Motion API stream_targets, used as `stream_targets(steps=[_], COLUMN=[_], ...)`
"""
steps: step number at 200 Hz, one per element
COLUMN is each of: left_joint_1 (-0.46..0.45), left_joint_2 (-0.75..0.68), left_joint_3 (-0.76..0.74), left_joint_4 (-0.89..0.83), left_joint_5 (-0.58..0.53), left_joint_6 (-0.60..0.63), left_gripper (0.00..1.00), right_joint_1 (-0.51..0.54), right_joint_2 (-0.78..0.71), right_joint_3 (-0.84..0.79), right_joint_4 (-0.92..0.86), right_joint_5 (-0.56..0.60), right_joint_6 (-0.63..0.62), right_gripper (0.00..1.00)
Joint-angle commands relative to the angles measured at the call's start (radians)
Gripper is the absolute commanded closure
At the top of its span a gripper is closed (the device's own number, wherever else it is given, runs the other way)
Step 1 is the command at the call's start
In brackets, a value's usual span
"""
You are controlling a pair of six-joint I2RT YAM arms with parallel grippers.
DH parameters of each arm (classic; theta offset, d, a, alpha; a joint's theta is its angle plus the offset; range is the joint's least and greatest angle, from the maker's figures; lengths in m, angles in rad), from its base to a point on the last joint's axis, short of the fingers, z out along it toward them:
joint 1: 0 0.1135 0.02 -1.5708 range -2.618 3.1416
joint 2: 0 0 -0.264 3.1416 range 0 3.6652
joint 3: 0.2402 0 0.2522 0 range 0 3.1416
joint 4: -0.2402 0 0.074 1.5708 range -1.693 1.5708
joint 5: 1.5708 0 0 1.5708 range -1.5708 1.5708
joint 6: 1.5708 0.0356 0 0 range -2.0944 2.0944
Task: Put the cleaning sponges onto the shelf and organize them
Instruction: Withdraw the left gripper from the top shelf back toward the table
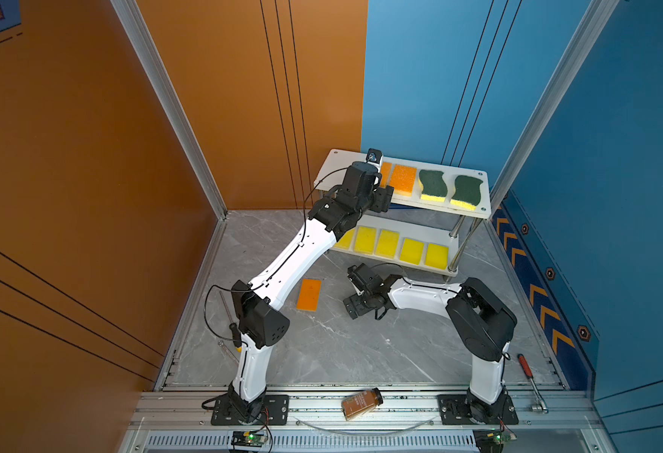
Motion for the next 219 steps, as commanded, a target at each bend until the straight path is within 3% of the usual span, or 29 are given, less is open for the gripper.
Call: stream_targets(steps=[1,43,74,91,159,219], left_joint_1=[-0.002,0.001,0.010,0.017,0.061,0.096], left_joint_2=[-0.053,-0.105,-0.198,-0.279,-0.619,-0.742], left_joint_3=[-0.023,-0.074,-0.196,-0.322,-0.845,-1.212], left_joint_4=[-0.004,-0.004,0.010,0.039,0.098,0.043], left_joint_5=[-0.033,-0.034,-0.025,-0.044,-0.068,-0.073], left_joint_6=[0.026,0.030,0.029,0.017,-0.117,-0.295], left_gripper=[0.15,0.15,0.15,0.08,0.01,0.02], right_joint_1=[0.016,0.018,0.019,0.019,0.009,-0.003], right_joint_2=[0.077,0.079,0.079,0.075,0.041,-0.022], right_joint_3=[-0.044,-0.044,-0.043,-0.046,-0.029,0.015], right_joint_4=[-0.105,-0.104,-0.103,-0.103,-0.125,-0.172], right_joint_5=[-0.050,-0.051,-0.049,-0.049,-0.054,-0.071], right_joint_6=[0.035,0.036,0.036,0.035,0.020,-0.001], right_gripper=[0.00,0.00,0.00,0.00,0.00,0.00])
